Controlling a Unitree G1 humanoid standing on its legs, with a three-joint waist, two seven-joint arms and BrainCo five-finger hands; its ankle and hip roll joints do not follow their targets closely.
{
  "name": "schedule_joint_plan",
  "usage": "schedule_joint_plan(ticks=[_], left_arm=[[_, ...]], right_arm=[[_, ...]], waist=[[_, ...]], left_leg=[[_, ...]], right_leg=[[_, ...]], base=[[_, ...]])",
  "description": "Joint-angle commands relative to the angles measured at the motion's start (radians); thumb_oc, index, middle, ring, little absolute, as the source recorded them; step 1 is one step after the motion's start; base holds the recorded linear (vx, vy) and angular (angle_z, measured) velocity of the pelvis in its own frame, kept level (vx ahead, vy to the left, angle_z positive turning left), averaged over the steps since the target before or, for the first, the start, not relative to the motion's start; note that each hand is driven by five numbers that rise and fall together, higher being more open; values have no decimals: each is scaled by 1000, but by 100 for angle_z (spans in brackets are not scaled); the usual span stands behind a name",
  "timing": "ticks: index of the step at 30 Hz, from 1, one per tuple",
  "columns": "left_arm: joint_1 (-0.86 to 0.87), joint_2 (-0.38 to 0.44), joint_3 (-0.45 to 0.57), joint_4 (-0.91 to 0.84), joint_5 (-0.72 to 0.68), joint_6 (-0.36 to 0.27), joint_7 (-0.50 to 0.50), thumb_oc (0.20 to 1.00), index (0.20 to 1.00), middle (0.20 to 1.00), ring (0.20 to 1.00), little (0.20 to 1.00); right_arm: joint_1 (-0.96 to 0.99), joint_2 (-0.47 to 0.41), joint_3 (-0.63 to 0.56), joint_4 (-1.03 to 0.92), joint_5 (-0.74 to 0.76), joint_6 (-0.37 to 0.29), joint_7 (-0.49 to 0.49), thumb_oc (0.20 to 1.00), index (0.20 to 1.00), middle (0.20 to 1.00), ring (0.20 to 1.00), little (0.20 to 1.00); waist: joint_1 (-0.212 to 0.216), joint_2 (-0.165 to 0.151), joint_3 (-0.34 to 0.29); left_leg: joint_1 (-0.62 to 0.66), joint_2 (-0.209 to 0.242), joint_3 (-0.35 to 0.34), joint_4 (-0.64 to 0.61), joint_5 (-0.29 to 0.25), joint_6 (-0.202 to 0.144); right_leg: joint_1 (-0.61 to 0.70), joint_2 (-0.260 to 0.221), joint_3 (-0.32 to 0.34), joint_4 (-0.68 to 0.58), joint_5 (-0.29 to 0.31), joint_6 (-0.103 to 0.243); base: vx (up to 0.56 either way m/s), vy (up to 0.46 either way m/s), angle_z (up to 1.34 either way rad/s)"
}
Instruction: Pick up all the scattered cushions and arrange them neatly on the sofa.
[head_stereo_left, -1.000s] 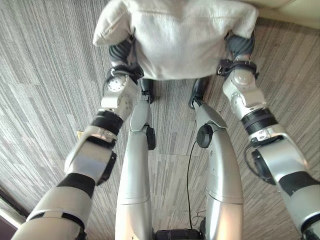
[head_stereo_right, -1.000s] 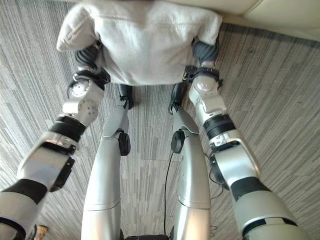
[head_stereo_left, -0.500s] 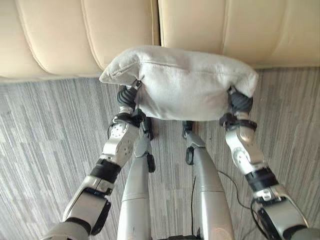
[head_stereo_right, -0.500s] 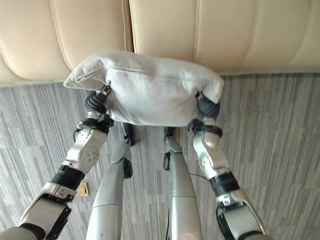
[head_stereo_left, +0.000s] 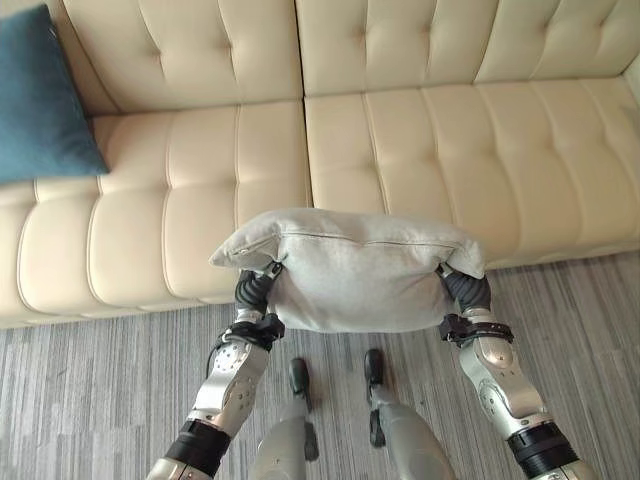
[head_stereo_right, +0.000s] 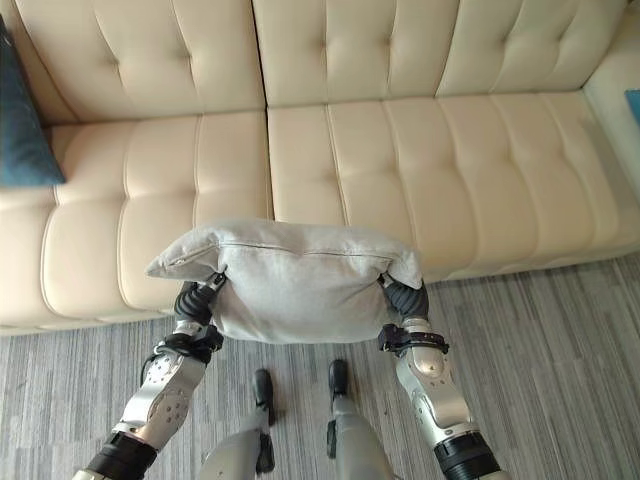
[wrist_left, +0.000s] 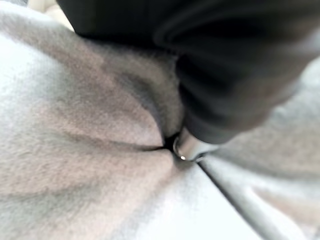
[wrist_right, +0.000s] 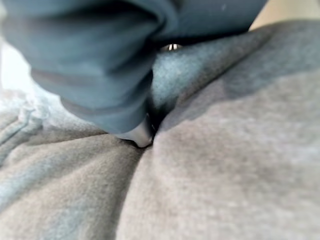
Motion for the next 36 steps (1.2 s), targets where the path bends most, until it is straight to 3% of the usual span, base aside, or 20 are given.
schedule_joint_plan(ticks=[1, 5, 6, 7, 9, 12, 13, 16, 17, 20, 22, 24, 25, 27, 30, 31, 36], left_arm=[[-75, -47, -86, -109, -21, -21, -114, 200, 200, 200, 200, 200], [-57, -51, -84, -110, -24, -17, -90, 200, 200, 200, 200, 200], [-50, -56, -85, -102, -22, -15, -76, 200, 200, 200, 200, 200], [-52, -60, -83, -97, -19, -15, -67, 200, 200, 200, 200, 200], [-53, -64, -82, -89, -18, -9, -62, 200, 200, 200, 200, 200], [-44, -63, -70, -71, 12, 10, -44, 200, 200, 200, 200, 200], [-36, -60, -57, -59, 33, 24, -38, 200, 200, 200, 200, 200], [-35, -53, -45, -51, 57, 34, -34, 200, 200, 200, 200, 200], [5, -44, -18, -58, 71, 38, -44, 200, 200, 200, 200, 200], [19, -17, -2, -68, 98, 52, -54, 200, 200, 200, 200, 200], [22, -6, 11, -69, 111, 58, -51, 200, 200, 200, 200, 200], [22, 0, 16, -70, 118, 61, -49, 200, 200, 200, 200, 200], [18, 3, 18, -69, 126, 60, -51, 200, 200, 200, 200, 200], [15, 3, 17, -68, 131, 57, -50, 200, 200, 200, 200, 200], [9, 2, 23, -66, 137, 51, -49, 200, 200, 200, 200, 200], [7, 2, 23, -70, 140, 50, -52, 200, 200, 200, 200, 200], [-8, -12, 34, -77, 149, 43, -58, 200, 200, 200, 200, 200]], right_arm=[[-22, 29, 75, -103, -4, -1, 99, 200, 200, 200, 200, 200], [-21, 20, 91, -98, -2, 22, 93, 200, 200, 200, 200, 200], [-23, 10, 98, -92, -4, 30, 84, 200, 200, 200, 200, 200], [-28, 5, 99, -83, -4, 40, 72, 200, 200, 200, 200, 200], [-33, 1, 102, -80, -4, 48, 64, 200, 200, 200, 200, 200], [-40, -16, 105, -83, -21, 78, 56, 200, 200, 200, 200, 200], [-35, -25, 103, -85, -38, 87, 47, 200, 200, 200, 200, 200], [-32, -26, 95, -78, -52, 101, 35, 200, 200, 200, 200, 200], [-8, -18, 86, -83, -79, 117, 54, 200, 200, 200, 200, 200], [6, 4, 79, -64, -108, 130, 73, 200, 200, 200, 200, 200], [1, 17, 75, -43, -124, 132, 76, 200, 200, 200, 200, 200], [-5, 24, 72, -37, -133, 137, 78, 200, 200, 200, 200, 200], [-6, 40, 66, -30, -135, 137, 75, 200, 200, 200, 200, 200], [-5, 47, 64, -26, -135, 136, 75, 200, 200, 200, 200, 200], [-17, 50, 59, -19, -130, 134, 72, 200, 200, 200, 200, 200], [-22, 49, 57, -22, -126, 135, 73, 200, 200, 200, 200, 200], [-21, 59, 51, -27, -126, 134, 67, 200, 200, 200, 200, 200]], waist=[[1, 10, -77], [11, -5, -53], [25, -18, -30], [33, -24, -18], [41, -26, -10], [63, -31, -31], [80, -17, -44], [95, -20, -48], [98, -19, -80], [101, -51, -98], [104, -61, -98], [105, -59, -98], [98, -54, -95], [91, -43, -93], [78, -22, -88], [65, -17, -84], [45, -27, -84]], left_leg=[[69, 14, -32, 47, -135, -53], [62, 28, -39, 175, -176, -67], [18, 23, -56, 317, -161, -75], [-12, 18, -73, 374, -141, -79], [-49, 9, -90, 394, -133, -78], [-124, 2, -91, 298, -129, -65], [-180, 18, -68, 186, -45, -73], [-202, 22, -26, 99, -15, -79], [-163, 27, -30, 55, 11, -73], [-119, -5, -23, 89, -29, -40], [-77, -16, -7, 84, -62, -17], [-60, -16, 2, 78, -72, -5], [-24, -18, 14, 68, -90, 10], [4, -13, 14, 55, -97, 13], [46, -3, 22, 35, -105, 7], [75, -5, 22, 24, -111, 1], [144, -18, 12, 16, -139, -13]], right_leg=[[27, 10, 1, 78, -161, 66], [80, 11, 8, 91, -201, 42], [110, 9, 5, 96, -217, 24], [124, 4, -1, 95, -222, 18], [128, -1, -8, 93, -227, 17], [139, -2, -13, 72, -245, 25], [168, 15, -17, 60, -265, 25], [202, 20, -12, 50, -283, 25], [249, 22, 1, 44, -295, 40], [253, -23, 25, 113, -299, 68], [214, -41, 34, 230, -257, 99], [180, -44, 40, 294, -221, 113], [131, -53, 38, 391, -154, 133], [89, -46, 37, 424, -145, 127], [25, -40, 1, 369, -183, 108], [3, -27, -17, 276, -189, 98], [13, -18, -40, 58, -123, 112]], base=[[96, -98, -6], [20, -122, -15], [-16, -167, -4], [2, -114, 5], [3, -52, 15], [136, -6, 24], [217, 52, 27], [324, 111, 19], [471, 171, -39], [475, 219, -39], [183, 149, -9], [110, 106, -22], [99, 73, -28], [175, 89, -8], [181, 11, -14], [160, -60, 10], [184, -129, 8]])
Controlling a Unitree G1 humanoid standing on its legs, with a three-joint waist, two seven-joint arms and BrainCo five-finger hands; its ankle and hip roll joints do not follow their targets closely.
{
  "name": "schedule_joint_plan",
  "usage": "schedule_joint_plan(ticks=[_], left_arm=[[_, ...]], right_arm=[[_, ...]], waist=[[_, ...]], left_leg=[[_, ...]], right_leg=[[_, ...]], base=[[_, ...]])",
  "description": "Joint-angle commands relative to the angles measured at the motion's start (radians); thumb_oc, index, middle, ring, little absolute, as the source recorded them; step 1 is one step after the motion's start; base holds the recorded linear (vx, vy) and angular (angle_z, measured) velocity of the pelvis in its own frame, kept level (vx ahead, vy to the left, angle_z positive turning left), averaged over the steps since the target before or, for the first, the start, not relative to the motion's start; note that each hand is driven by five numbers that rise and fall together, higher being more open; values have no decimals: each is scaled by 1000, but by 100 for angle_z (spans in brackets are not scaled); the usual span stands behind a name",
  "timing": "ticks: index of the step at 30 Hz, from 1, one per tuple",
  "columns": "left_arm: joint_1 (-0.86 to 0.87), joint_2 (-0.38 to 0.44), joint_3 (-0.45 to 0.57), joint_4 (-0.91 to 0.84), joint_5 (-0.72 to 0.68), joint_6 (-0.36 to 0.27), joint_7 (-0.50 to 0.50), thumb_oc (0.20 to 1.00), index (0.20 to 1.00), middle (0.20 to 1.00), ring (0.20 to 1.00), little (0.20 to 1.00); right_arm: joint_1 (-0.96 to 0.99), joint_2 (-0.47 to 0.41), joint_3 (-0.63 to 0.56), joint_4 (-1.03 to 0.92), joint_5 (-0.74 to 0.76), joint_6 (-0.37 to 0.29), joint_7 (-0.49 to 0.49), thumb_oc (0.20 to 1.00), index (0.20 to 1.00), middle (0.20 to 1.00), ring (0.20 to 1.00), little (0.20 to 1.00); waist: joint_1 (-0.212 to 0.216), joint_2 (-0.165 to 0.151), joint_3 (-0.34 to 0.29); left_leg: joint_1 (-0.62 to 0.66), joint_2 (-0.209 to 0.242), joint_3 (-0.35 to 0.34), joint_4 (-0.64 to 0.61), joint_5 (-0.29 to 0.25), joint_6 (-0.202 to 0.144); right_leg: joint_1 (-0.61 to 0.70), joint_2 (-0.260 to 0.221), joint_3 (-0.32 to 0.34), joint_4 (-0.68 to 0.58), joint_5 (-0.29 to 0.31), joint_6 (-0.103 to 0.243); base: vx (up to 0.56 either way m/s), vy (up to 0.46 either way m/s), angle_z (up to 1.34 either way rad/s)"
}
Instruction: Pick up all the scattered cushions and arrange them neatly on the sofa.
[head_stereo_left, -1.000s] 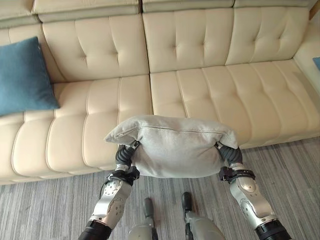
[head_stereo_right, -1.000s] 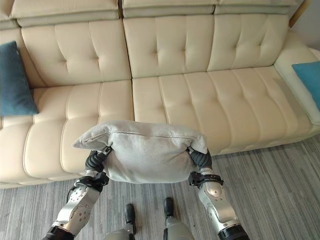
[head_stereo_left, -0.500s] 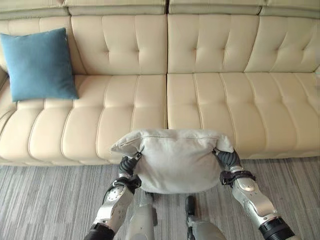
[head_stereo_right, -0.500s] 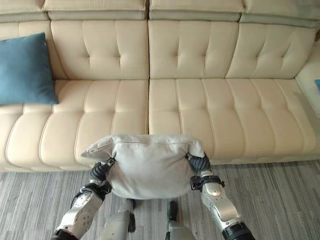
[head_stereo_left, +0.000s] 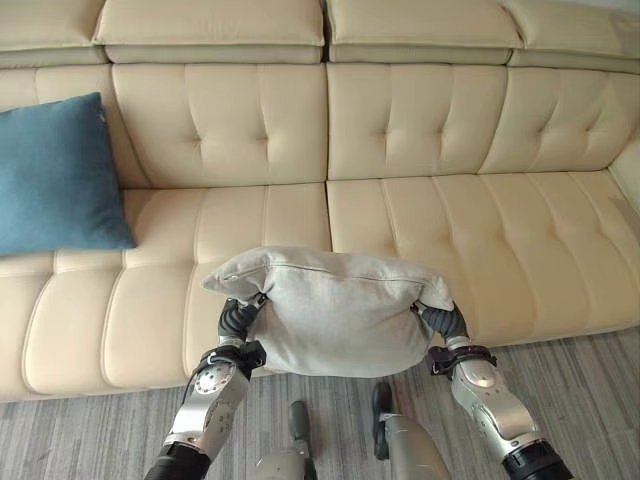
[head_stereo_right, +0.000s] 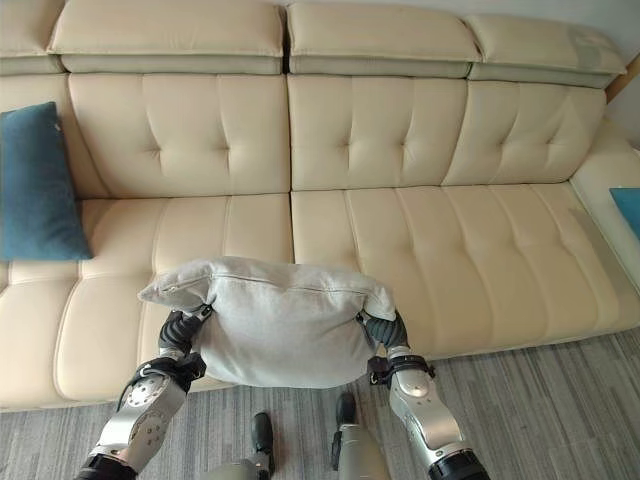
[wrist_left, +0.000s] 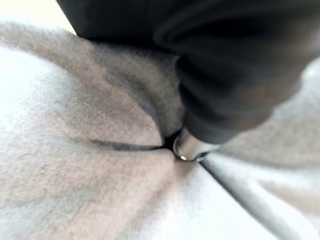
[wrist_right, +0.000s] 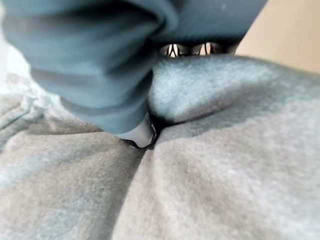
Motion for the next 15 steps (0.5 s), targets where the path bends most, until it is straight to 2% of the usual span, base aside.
schedule_joint_plan(ticks=[1, 2, 5, 6, 7, 8, 9, 11, 15], left_arm=[[-68, -58, -36, -129, 67, -78, -67, 200, 200, 200, 200, 200], [-70, -63, -34, -127, 66, -80, -69, 200, 200, 200, 200, 200], [-67, -76, -37, -143, 62, -87, -57, 200, 200, 200, 200, 200], [-77, -85, -42, -140, 53, -99, -41, 200, 200, 200, 200, 200], [-90, -92, -44, -132, 42, -108, -25, 200, 200, 200, 200, 200], [-98, -100, -48, -130, 34, -110, -17, 200, 200, 200, 200, 200], [-111, -101, -61, -125, 42, -104, 2, 200, 200, 200, 200, 200], [-109, -104, -65, -124, 47, -106, 5, 200, 200, 200, 200, 200], [-124, -99, -88, -115, 77, -100, 25, 200, 200, 200, 200, 200]], right_arm=[[-48, 40, 15, -73, -4, -73, 32, 200, 200, 200, 200, 200], [-52, 38, 17, -72, 3, -82, 34, 200, 200, 200, 200, 200], [-76, 28, 37, -93, 8, -96, 36, 200, 200, 200, 200, 200], [-93, 25, 48, -98, 11, -102, 24, 200, 200, 200, 200, 200], [-109, 21, 54, -101, 11, -101, 19, 200, 200, 200, 200, 200], [-124, 21, 61, -99, 11, -104, 14, 200, 200, 200, 200, 200], [-149, 15, 66, -102, 12, -100, 2, 200, 200, 200, 200, 200], [-155, 14, 73, -110, 2, -99, 1, 200, 200, 200, 200, 200], [-194, 18, 90, -96, -5, -97, -24, 200, 200, 200, 200, 200]], waist=[[-9, 9, -50], [-8, 9, -61], [-2, -2, -54], [3, -7, -43], [12, -12, -36], [15, -13, -38], [31, -9, -47], [34, 5, -59], [41, 13, -81]], left_leg=[[34, 15, -58, 20, -89, -81], [43, 18, -60, 33, -106, -87], [14, 29, -78, 186, -150, -100], [-25, 30, -99, 267, -146, -109], [-58, 25, -123, 297, -140, -115], [-86, 25, -145, 279, -137, -116], [-112, 39, -163, 187, -78, -121], [-91, 55, -148, 114, -46, -125], [-5, 54, -130, 25, -28, -129]], right_leg=[[162, 58, 3, 13, -81, -9], [186, 60, 1, 0, -80, -13], [238, 61, -8, -6, -96, -41], [246, 58, -9, -1, -103, -51], [254, 56, -11, -1, -112, -58], [263, 56, -14, -9, -120, -59], [284, 63, -23, -17, -128, -58], [296, 74, -30, -18, -148, -60], [333, 76, -26, -28, -158, -61]], base=[[250, -200, 25], [259, -231, 22], [110, -158, -5], [28, -129, -3], [29, -91, 12], [126, -61, 12], [171, -22, 9], [169, 21, 1], [179, 76, 5]])
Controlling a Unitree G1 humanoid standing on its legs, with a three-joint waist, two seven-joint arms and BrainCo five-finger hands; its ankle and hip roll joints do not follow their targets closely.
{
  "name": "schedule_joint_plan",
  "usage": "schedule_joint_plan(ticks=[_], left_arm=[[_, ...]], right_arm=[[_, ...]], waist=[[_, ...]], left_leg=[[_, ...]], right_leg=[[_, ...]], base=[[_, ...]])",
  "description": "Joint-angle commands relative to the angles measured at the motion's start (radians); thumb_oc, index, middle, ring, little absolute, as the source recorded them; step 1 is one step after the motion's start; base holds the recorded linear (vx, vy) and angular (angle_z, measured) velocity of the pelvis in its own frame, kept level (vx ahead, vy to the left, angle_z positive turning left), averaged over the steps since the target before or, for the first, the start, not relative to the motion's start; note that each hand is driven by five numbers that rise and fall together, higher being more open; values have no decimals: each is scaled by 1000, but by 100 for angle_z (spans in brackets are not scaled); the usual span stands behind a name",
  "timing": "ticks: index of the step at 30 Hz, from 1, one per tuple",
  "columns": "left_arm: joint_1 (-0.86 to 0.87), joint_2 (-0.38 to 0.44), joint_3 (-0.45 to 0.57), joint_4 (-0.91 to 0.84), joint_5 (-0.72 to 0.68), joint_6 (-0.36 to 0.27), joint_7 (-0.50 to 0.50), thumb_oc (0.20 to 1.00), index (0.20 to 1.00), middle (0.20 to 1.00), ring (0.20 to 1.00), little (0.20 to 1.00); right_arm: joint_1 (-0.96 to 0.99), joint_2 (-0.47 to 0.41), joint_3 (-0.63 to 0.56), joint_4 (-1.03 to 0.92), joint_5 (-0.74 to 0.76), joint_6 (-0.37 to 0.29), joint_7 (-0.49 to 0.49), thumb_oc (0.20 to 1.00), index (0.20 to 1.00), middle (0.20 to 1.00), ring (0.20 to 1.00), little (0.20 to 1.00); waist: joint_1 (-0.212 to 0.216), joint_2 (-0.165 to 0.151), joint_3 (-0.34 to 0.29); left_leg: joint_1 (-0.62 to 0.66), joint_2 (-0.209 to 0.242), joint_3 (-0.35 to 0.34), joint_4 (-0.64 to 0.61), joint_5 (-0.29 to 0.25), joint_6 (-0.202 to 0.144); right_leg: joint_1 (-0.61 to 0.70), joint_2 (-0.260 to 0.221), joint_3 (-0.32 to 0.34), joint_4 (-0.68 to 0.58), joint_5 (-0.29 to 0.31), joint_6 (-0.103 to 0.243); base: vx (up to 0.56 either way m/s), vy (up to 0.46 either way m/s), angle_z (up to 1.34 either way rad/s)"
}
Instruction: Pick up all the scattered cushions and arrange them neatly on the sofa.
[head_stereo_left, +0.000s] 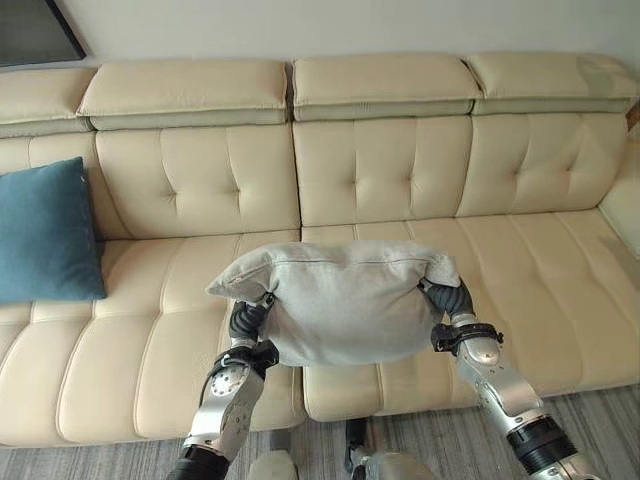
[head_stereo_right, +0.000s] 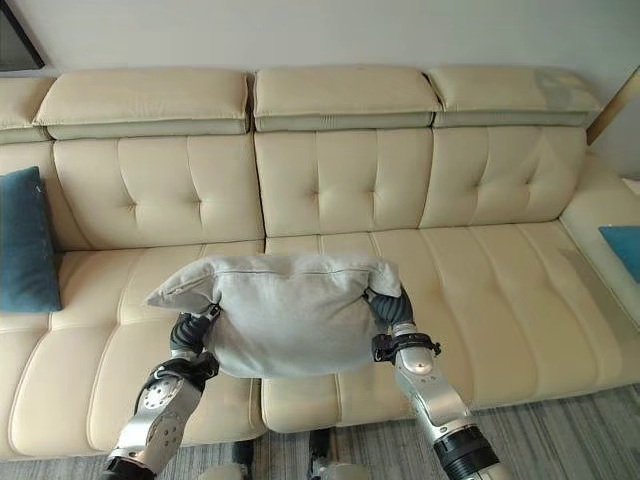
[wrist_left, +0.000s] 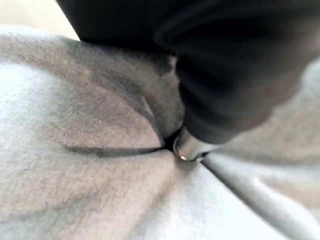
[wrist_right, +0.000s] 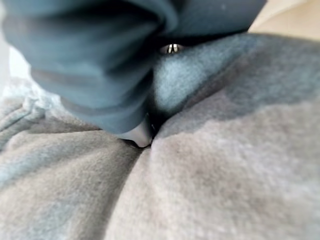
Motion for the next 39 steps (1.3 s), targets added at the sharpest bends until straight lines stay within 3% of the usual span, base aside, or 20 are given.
schedule_joint_plan(ticks=[1, 10, 18, 25, 37, 38, 39], left_arm=[[-118, -14, -92, -107, 39, -85, -25, 200, 200, 200, 200, 200], [-174, 3, -87, -71, 68, -88, 12, 200, 200, 200, 200, 200], [-323, 42, -79, 10, 71, -108, 57, 200, 200, 200, 200, 200], [-582, 110, -128, 225, 17, -123, 67, 200, 200, 200, 200, 200], [-862, 189, -203, 543, 51, -123, 58, 200, 200, 200, 200, 200], [-911, 201, -216, 622, 76, -111, 63, 627, 627, 627, 627, 627], [-944, 202, -225, 691, 89, -96, 66, 1000, 1000, 1000, 1000, 1000]], right_arm=[[-93, 68, 80, -95, -6, -89, 13, 200, 200, 200, 200, 200], [-181, 93, 93, -26, -16, -73, -24, 200, 200, 200, 200, 200], [-338, 119, 130, 98, -32, -56, -64, 200, 200, 200, 200, 200], [-546, 118, 167, 296, -19, -34, -100, 200, 200, 200, 200, 200], [-800, 119, 239, 561, -34, -47, -109, 200, 200, 200, 200, 200], [-839, 118, 255, 629, -38, -41, -113, 200, 200, 200, 200, 200], [-859, 120, 266, 682, -37, -34, -110, 1000, 1000, 1000, 1000, 1000]], waist=[[24, -9, -31], [50, -27, -26], [62, -33, -23], [62, -42, 10], [67, -55, 59], [66, -59, 62], [66, -61, 65]], left_leg=[[26, -16, 3, -13, -31, -10], [46, -28, 4, -37, -45, 1], [20, -38, 1, -44, -51, 3], [-49, -37, 1, -44, -36, -2], [-154, -36, -6, -39, -10, -11], [-165, -35, -6, -39, -6, -13], [-164, -35, -5, -39, -6, -14]], right_leg=[[114, -91, 27, 38, -216, 130], [122, -106, 26, 27, -213, 145], [97, -119, 23, 15, -198, 159], [25, -119, 25, 12, -173, 168], [-83, -115, 33, 17, -138, 175], [-92, -114, 31, 13, -132, 177], [-90, -112, 31, 10, -130, 179]], base=[[142, 92, -9], [66, 45, 6], [30, 35, 3], [-16, 21, 6], [-19, 7, 1], [-27, 5, 5], [-24, 4, 4]])
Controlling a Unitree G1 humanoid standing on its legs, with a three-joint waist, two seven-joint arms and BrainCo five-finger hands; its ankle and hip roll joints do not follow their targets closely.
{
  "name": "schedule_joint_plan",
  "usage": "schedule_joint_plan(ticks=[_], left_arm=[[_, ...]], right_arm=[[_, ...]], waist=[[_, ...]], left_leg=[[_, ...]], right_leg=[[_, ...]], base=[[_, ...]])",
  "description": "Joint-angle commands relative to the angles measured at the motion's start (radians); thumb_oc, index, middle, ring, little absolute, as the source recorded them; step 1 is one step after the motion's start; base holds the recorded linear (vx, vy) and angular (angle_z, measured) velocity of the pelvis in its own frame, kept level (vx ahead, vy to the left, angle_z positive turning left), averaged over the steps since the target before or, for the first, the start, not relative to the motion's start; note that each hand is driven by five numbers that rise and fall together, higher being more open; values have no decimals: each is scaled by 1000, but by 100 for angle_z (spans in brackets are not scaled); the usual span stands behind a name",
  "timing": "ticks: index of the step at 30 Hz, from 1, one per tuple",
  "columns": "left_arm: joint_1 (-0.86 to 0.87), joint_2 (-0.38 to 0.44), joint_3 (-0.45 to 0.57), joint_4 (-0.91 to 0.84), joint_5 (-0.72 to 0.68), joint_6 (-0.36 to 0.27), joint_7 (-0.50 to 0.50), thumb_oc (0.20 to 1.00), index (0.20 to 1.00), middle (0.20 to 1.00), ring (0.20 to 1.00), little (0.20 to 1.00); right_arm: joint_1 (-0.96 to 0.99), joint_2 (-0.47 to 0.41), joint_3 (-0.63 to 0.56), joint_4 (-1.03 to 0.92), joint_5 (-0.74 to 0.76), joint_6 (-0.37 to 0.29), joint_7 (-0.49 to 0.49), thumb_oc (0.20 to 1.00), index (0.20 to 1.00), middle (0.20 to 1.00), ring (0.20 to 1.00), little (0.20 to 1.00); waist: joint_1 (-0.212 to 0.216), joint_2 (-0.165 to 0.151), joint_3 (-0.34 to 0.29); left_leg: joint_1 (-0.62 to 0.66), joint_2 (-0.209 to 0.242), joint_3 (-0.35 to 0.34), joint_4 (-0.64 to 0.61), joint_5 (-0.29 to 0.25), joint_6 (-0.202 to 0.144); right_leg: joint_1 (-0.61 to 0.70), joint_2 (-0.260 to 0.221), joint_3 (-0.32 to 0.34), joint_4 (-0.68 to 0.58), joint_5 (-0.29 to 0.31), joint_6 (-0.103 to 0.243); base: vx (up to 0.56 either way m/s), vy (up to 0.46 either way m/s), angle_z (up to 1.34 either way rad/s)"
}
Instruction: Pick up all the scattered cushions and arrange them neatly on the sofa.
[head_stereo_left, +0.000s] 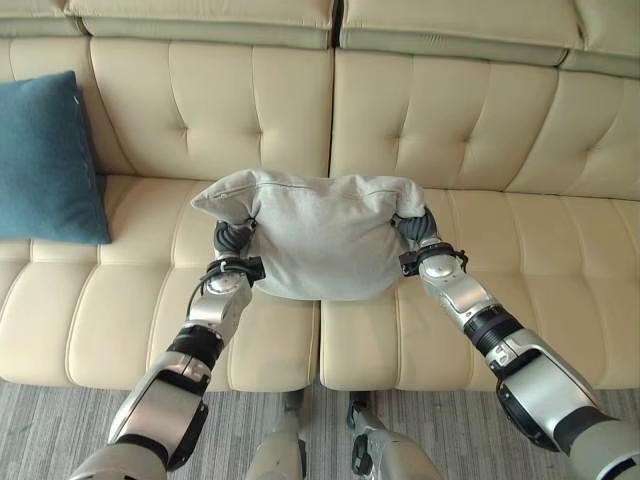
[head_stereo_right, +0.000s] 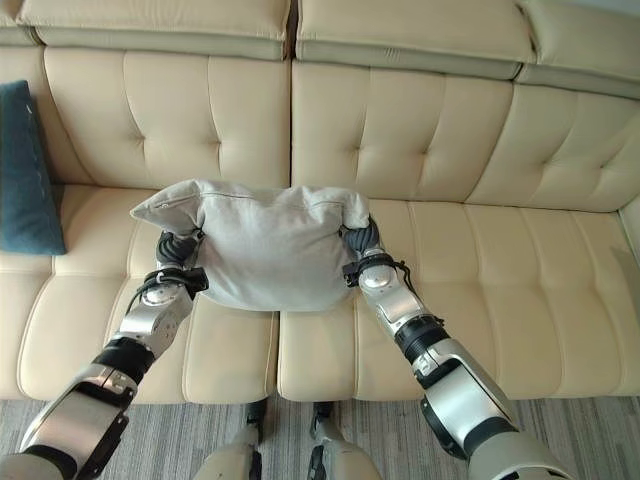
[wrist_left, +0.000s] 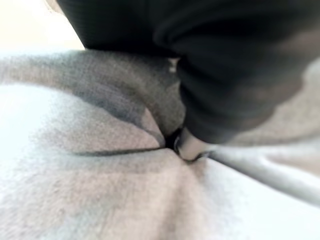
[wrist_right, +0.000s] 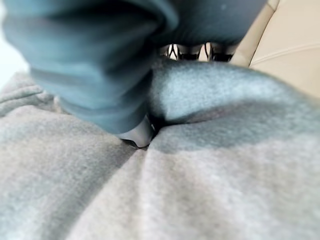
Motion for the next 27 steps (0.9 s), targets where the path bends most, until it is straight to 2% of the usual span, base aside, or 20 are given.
schedule_joint_plan(ticks=[1, 4, 8, 9, 11, 12, 13, 16, 17, 18, 19, 21, 23, 24, 26, 27], left_arm=[[-258, 13, -70, 83, 80, -51, -25, 1000, 1000, 1000, 1000, 1000], [-298, 13, -62, 167, 47, -32, -29, 1000, 1000, 1000, 1000, 1000], [-308, 66, -3, 300, -52, 23, -89, 1000, 1000, 1000, 1000, 1000], [-263, 71, 57, 299, -133, 22, -101, 1000, 1000, 1000, 1000, 1000], [-198, 82, 116, 302, -187, 28, -113, 1000, 1000, 1000, 1000, 1000], [-128, 83, 179, 303, -226, 36, -115, 1000, 1000, 1000, 1000, 1000], [-5, 52, 266, 266, -270, 35, -101, 1000, 1000, 1000, 1000, 1000], [152, -23, 356, 213, -299, 24, -84, 1000, 1000, 1000, 1000, 1000], [240, -74, 400, 176, -324, 8, -66, 1000, 1000, 1000, 1000, 1000], [251, -78, 399, 168, -323, 9, -63, 1000, 1000, 1000, 1000, 1000], [364, -123, 419, 112, -302, 14, -71, 1000, 1000, 1000, 1000, 1000], [408, -131, 410, 101, -271, 24, -87, 1000, 1000, 1000, 1000, 1000], [531, -137, 375, 39, -145, 45, -129, 1000, 1000, 1000, 1000, 1000], [535, -137, 374, 37, -144, 46, -128, 1000, 1000, 1000, 1000, 1000], [638, -134, 336, -23, 3, 70, -171, 1000, 1000, 1000, 1000, 1000], [640, -134, 336, -25, 4, 70, -170, 1000, 1000, 1000, 1000, 1000]], right_arm=[[-171, 50, 39, 73, -37, -52, 18, 1000, 1000, 1000, 1000, 1000], [-189, 41, 48, 132, -25, -34, 22, 1000, 1000, 1000, 1000, 1000], [-187, -33, 10, 198, -1, 4, 29, 1000, 1000, 1000, 1000, 1000], [-157, -71, -38, 204, 22, 13, 18, 1000, 1000, 1000, 1000, 1000], [-102, -107, -97, 203, 36, 18, 8, 1000, 1000, 1000, 1000, 1000], [-33, -140, -178, 195, 57, 10, -12, 1000, 1000, 1000, 1000, 1000], [100, -138, -321, 133, 99, -28, -65, 1000, 1000, 1000, 1000, 1000], [247, -104, -450, 17, 78, -81, -131, 1000, 1000, 1000, 1000, 1000], [324, -70, -495, -37, 56, -102, -158, 1000, 1000, 1000, 1000, 1000], [335, -69, -494, -45, 53, -99, -160, 1000, 1000, 1000, 1000, 1000], [435, -50, -528, -113, 32, -112, -149, 1000, 1000, 1000, 1000, 1000], [477, -47, -529, -134, 22, -115, -136, 1000, 1000, 1000, 1000, 1000], [585, -32, -534, -185, 10, -111, -72, 1000, 1000, 1000, 1000, 1000], [590, -31, -534, -188, 10, -110, -72, 1000, 1000, 1000, 1000, 1000], [678, -26, -512, -213, -21, -93, 4, 1000, 1000, 1000, 1000, 1000], [680, -26, -512, -214, -21, -93, 5, 1000, 1000, 1000, 1000, 1000]], waist=[[13, -19, 17], [13, -23, 19], [1, -23, 12], [-6, -20, 4], [-15, -17, -15], [-24, -12, -34], [-33, -5, -59], [-44, 8, -85], [-48, 16, -100], [-47, 16, -104], [-54, 23, -118], [-57, 25, -125], [-65, 34, -129], [-65, 34, -131], [-71, 39, -132], [-71, 39, -133]], left_leg=[[17, 10, 23, -5, -60, -47], [17, 10, 25, -6, -58, -47], [40, 11, 32, -8, -67, -44], [53, 8, 34, -8, -74, -42], [73, 8, 40, -8, -84, -40], [95, 6, 45, -8, -95, -37], [123, 4, 51, -8, -110, -34], [148, 1, 55, -8, -122, -27], [166, -1, 59, -8, -129, -24], [169, -1, 60, -8, -130, -24], [188, -3, 65, -8, -136, -21], [196, -4, 65, -8, -137, -20], [211, -5, 68, -8, -137, -16], [212, -5, 68, -8, -138, -16], [220, -5, 72, -8, -136, -11], [220, -5, 72, -8, -136, -11]], right_leg=[[89, -67, 54, 5, -156, 147], [90, -67, 54, 2, -153, 149], [101, -68, 60, -3, -148, 154], [110, -69, 61, -4, -147, 156], [124, -71, 63, -5, -149, 157], [141, -73, 65, -5, -152, 159], [164, -76, 65, -5, -158, 162], [182, -80, 67, -5, -162, 163], [196, -82, 70, -5, -165, 164], [199, -82, 70, -5, -166, 164], [218, -85, 71, -5, -169, 164], [223, -86, 72, -5, -168, 165], [235, -88, 80, -5, -163, 166], [236, -88, 80, -5, -163, 166], [241, -90, 88, -5, -155, 167], [241, -90, 88, -5, -155, 168]], base=[[0, 0, 0], [0, 0, 0], [8, 31, 0], [49, 63, 0], [83, 66, -3], [150, 72, -11], [177, 62, -16], [101, 39, -19], [70, 26, -34], [78, 25, -22], [40, 8, -16], [20, 4, 0], [-32, 16, 0], [-42, 12, -2], [-80, 17, -11], [-145, 63, -23]])
